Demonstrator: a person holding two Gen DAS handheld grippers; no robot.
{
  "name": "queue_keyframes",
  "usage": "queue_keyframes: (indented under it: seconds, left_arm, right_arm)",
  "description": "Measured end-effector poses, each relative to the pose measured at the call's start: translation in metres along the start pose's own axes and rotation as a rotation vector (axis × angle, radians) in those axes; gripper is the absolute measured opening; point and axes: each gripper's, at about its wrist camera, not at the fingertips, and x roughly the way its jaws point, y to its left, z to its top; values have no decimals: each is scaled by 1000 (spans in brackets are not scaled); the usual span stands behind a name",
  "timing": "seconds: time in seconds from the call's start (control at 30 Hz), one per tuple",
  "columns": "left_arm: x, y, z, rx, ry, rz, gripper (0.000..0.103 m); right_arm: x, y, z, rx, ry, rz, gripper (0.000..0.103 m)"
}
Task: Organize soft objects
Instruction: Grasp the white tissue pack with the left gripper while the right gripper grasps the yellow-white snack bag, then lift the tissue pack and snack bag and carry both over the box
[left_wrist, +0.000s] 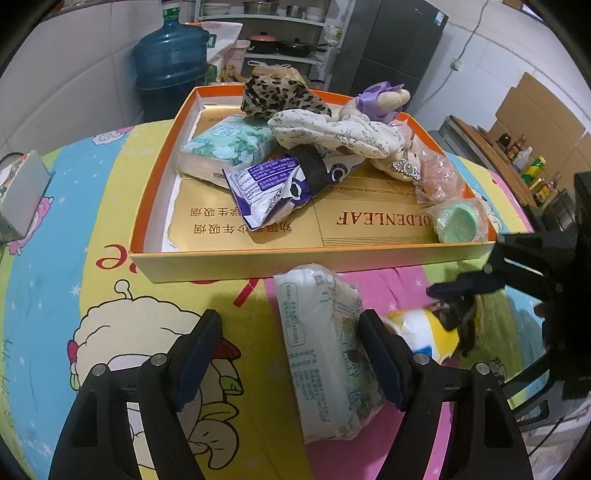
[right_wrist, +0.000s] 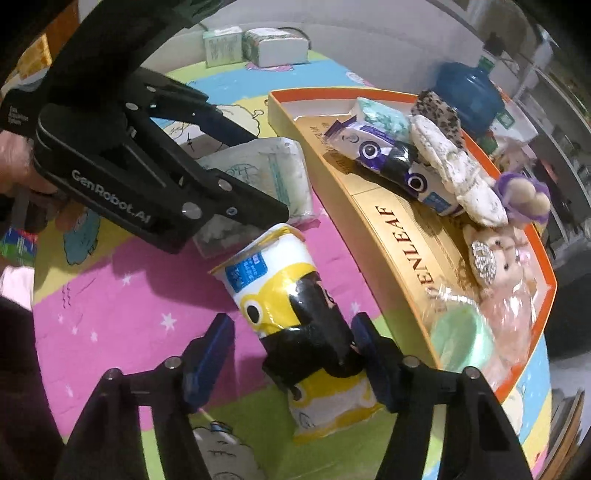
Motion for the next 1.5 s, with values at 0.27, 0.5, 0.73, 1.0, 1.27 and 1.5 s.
queue_keyframes:
  seconds: [0.27, 0.5, 0.73, 1.0, 1.27, 1.5]
  left_arm:
    - [0, -3, 4, -30, 1, -33, 58]
    - [-4, -14, 3, -17, 7, -57, 36]
    - [-7, -27, 0, 9, 12, -65, 23]
    - [-22, -43, -3, 46, -16, -58, 22]
    - [-48, -51, -2, 64, -56, -27, 22]
    - [-77, -56, 3, 82, -110, 24, 22]
  right_arm:
    - [-12, 7, -13, 128, -29, -63, 49]
    - [-22, 5, -22, 231, -59, -77, 49]
    - [-36, 7, -33, 281, -80, -102, 49]
    - [-57, 9, -45, 334, -108, -140, 49]
    - [-73, 13, -51, 360, -129, -171, 49]
    - [-88, 19, -49, 375, -153, -205, 49]
